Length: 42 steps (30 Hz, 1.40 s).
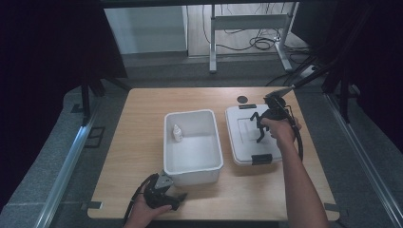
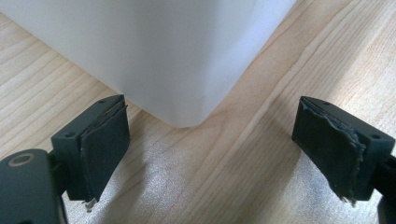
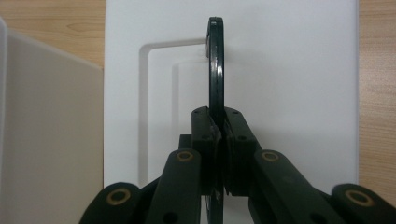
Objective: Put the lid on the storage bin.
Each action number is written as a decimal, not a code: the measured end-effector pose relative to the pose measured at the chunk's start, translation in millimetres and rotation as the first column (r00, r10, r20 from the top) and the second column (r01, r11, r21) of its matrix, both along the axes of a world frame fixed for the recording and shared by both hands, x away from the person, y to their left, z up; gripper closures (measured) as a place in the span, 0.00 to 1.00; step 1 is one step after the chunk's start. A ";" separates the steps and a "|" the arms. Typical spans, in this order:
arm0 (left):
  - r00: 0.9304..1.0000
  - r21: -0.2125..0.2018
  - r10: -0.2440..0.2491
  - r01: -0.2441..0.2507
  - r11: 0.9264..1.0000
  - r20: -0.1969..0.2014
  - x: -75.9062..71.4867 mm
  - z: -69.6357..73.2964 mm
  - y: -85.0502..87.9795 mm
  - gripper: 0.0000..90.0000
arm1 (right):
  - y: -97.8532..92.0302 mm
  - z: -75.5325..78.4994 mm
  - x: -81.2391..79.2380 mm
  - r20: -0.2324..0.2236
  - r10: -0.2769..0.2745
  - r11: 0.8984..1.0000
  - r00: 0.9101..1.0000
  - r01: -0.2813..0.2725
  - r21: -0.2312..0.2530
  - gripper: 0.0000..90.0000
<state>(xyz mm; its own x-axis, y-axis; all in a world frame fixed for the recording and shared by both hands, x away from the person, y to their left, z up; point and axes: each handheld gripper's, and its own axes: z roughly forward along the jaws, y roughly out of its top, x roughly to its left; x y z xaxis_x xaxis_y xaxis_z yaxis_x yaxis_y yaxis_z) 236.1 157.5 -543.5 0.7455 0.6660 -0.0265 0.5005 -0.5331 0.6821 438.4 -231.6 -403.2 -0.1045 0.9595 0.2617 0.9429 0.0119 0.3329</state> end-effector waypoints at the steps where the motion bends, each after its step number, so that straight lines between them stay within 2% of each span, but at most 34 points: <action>1: 1.000 0.000 0.000 0.000 1.000 0.000 0.0 0.0 0.0 0.12 | 0.0 0.0 0.0 0.000 0.000 1.000 1.000 0.000 0.000 0.95; 4: 1.000 0.000 0.000 0.000 1.000 0.000 0.0 0.0 0.0 0.12 | -0.6 5.8 -4.3 0.015 -0.002 1.000 1.000 0.002 -0.008 0.95; 11: 1.000 0.000 0.000 0.000 1.000 0.000 0.0 0.0 0.0 0.12 | -1.5 12.5 -9.3 0.021 -0.001 1.000 1.000 0.001 0.010 0.95; 15: 1.000 0.000 -0.001 0.001 1.000 -0.001 0.0 0.0 0.1 0.12 | -1.3 18.4 -12.3 0.033 0.000 1.000 0.999 0.000 -0.007 0.95; 24: 1.000 0.000 -0.001 0.001 1.000 -0.002 0.1 0.1 0.1 0.12 | -4.9 41.5 -19.3 0.062 -0.005 1.000 0.998 0.003 0.020 0.95; 27: 1.000 0.000 -0.001 0.001 1.000 -0.002 0.0 0.1 0.1 0.12 | -2.1 50.8 -22.7 0.069 0.010 1.000 0.998 -0.011 0.013 0.95; 37: 1.000 0.001 -0.002 0.002 1.000 -0.002 -0.1 0.2 0.1 0.12 | 6.5 61.7 -26.8 0.087 0.028 0.999 0.996 -0.031 0.032 0.95; 42: 1.000 0.001 -0.001 0.001 1.000 -0.002 0.0 0.1 0.1 0.12 | 17.2 69.7 -29.5 0.105 0.050 0.998 0.993 -0.055 0.043 0.95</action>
